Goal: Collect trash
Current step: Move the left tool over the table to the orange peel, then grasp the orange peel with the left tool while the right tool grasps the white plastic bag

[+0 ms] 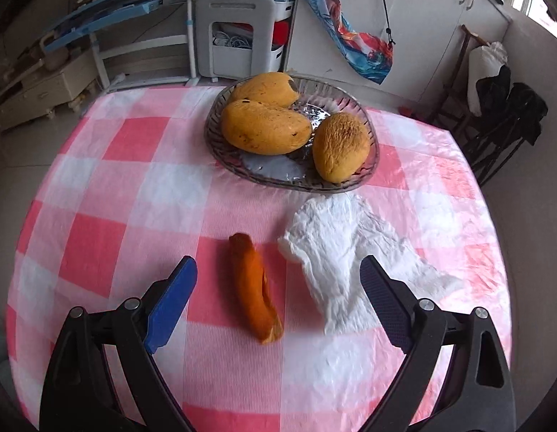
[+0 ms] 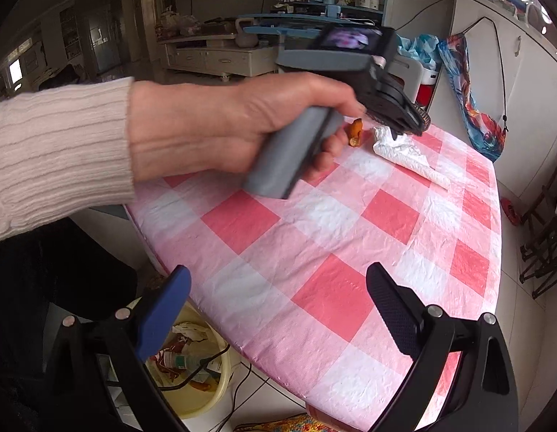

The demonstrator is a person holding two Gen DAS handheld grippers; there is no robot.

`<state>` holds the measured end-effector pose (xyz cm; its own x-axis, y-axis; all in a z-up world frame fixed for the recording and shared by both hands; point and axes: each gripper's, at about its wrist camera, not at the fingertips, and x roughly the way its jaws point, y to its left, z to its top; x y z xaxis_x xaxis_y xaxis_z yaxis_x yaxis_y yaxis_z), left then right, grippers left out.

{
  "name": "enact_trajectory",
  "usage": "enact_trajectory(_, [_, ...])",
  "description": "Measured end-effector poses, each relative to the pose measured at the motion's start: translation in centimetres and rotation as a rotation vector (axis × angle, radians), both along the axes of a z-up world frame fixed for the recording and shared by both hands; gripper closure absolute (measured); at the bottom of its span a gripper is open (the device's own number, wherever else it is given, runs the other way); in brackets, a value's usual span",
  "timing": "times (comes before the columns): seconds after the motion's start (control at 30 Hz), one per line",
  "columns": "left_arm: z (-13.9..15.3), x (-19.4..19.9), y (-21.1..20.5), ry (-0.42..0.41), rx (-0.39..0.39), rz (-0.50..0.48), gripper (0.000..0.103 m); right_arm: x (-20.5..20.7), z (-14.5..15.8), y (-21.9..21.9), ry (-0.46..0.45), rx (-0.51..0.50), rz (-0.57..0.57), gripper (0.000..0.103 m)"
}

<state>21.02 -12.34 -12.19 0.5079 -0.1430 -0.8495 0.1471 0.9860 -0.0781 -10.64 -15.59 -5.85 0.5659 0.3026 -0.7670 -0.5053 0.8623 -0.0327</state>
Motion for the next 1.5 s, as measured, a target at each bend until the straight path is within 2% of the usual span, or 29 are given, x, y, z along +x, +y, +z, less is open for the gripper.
enact_trajectory(0.07, [-0.7, 0.8, -1.0, -0.014, 0.063, -0.003, 0.015, 0.0, 0.1, 0.1, -0.008, -0.013, 0.006, 0.009])
enact_trajectory(0.1, [-0.7, 0.8, -1.4, -0.040, 0.080, -0.023, 0.022, 0.0, 0.2, 0.1, -0.015, -0.016, 0.005, 0.009])
enact_trajectory(0.17, [-0.3, 0.2, -2.1, -0.088, 0.076, -0.069, 0.041, 0.0, 0.6, -0.3, -0.027, -0.009, -0.007, 0.009])
enact_trajectory(0.23, [0.0, -0.7, -2.6, -0.112, 0.074, -0.126, 0.075, 0.1, 1.0, -1.1, -0.038, 0.005, -0.033, 0.009])
enact_trajectory(0.27, [0.1, -1.2, -2.9, -0.113, 0.077, -0.159, 0.083, 0.3, 1.1, -1.5, -0.043, 0.011, -0.048, 0.009])
enact_trajectory(0.33, [0.2, -2.4, -2.8, -0.101, 0.068, -0.203, 0.087, 0.4, 1.4, -2.3, -0.050, 0.024, -0.081, 0.009])
enact_trajectory(0.43, [0.4, -5.5, -1.2, -0.071, 0.040, -0.256, 0.087, 0.5, 1.7, -3.3, -0.052, 0.046, -0.131, 0.009])
enact_trajectory(0.53, [0.5, -9.7, 0.9, -0.054, 0.045, -0.302, 0.087, 0.5, 1.7, -3.8, -0.047, 0.061, -0.160, 0.009])
enact_trajectory(0.7, [0.9, -15.6, 5.0, 0.002, 0.027, -0.340, 0.086, 0.2, 0.9, -2.3, -0.031, 0.041, -0.139, 0.009])
enact_trajectory(0.77, [1.1, -16.8, 6.7, 0.035, -0.009, -0.325, 0.065, 0.0, 0.6, -1.0, -0.038, 0.016, -0.111, 0.009])
enact_trajectory(0.8, [1.3, -17.3, 7.7, 0.045, -0.022, -0.298, 0.044, -0.1, 0.5, -0.3, -0.045, 0.003, -0.097, 0.009])
enact_trajectory(0.83, [1.6, -17.7, 8.8, 0.039, -0.039, -0.269, 0.033, -0.2, 0.5, 0.2, -0.052, -0.009, -0.087, 0.009])
enact_trajectory(1.0, [3.0, -18.5, 14.4, 0.045, -0.183, -0.117, 0.031, 0.3, 0.3, 1.7, -0.069, -0.025, -0.079, 0.009])
enact_trajectory(1.13, [3.5, -18.4, 15.9, 0.045, -0.213, -0.054, 0.031, 1.6, -0.3, 1.8, -0.057, -0.027, -0.119, 0.009])
enact_trajectory(1.3, [4.2, -18.9, 13.9, 0.006, -0.127, -0.108, 0.031, 3.6, -0.9, 1.8, -0.031, -0.005, -0.165, 0.009])
enact_trajectory(1.43, [4.4, -19.4, 13.3, -0.010, -0.070, -0.129, 0.031, 4.9, -1.8, 2.6, -0.007, -0.025, -0.162, 0.009])
enact_trajectory(1.5, [4.0, -19.2, 13.3, -0.001, -0.048, -0.131, 0.031, 5.4, -2.5, 2.9, 0.011, -0.042, -0.155, 0.015])
